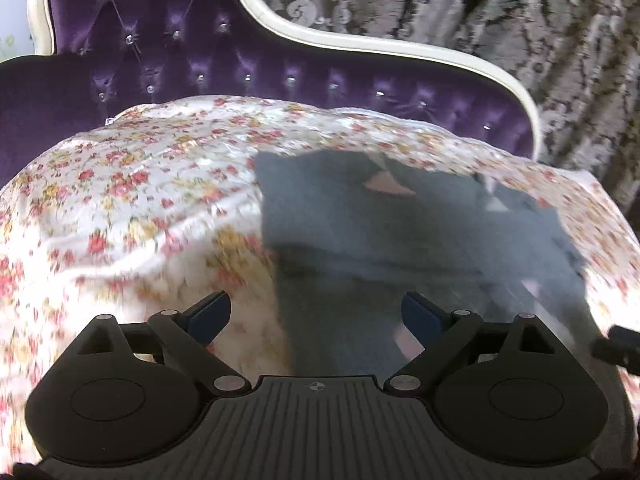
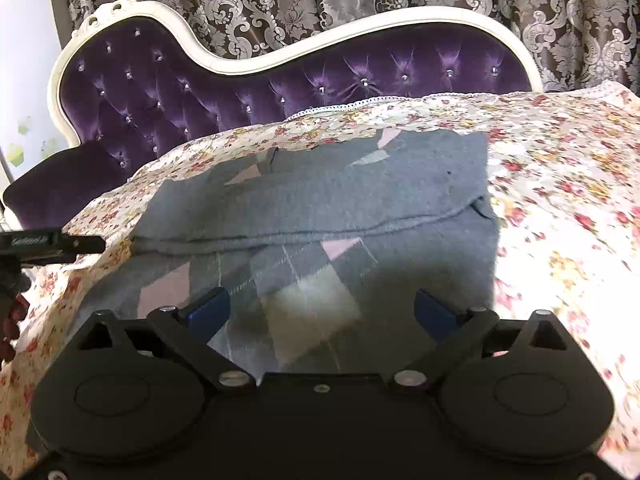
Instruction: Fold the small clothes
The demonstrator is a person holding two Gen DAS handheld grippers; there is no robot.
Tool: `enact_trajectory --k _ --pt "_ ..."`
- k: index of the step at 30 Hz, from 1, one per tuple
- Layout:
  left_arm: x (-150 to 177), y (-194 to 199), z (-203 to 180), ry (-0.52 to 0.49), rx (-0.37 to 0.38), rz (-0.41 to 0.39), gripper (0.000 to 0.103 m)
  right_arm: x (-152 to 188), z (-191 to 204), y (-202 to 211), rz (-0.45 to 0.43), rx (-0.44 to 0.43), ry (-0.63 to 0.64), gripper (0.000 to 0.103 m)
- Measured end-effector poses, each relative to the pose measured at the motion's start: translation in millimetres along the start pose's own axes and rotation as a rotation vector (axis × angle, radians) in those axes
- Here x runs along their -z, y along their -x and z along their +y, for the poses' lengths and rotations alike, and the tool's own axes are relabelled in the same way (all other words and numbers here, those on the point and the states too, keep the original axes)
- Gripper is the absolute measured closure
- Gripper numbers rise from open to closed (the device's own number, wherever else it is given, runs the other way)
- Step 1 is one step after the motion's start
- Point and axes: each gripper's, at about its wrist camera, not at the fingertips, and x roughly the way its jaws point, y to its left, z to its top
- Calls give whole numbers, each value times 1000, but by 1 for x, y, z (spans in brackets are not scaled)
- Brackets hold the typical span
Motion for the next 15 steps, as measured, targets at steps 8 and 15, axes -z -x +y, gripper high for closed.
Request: enact_trajectory --k 8,15 --pt "43 36 -16 -49 11 7 9 20 -11 38 -6 16 -43 1" --pt "75 54 -25 -56 19 19 9 44 -13 59 21 35 -67 1"
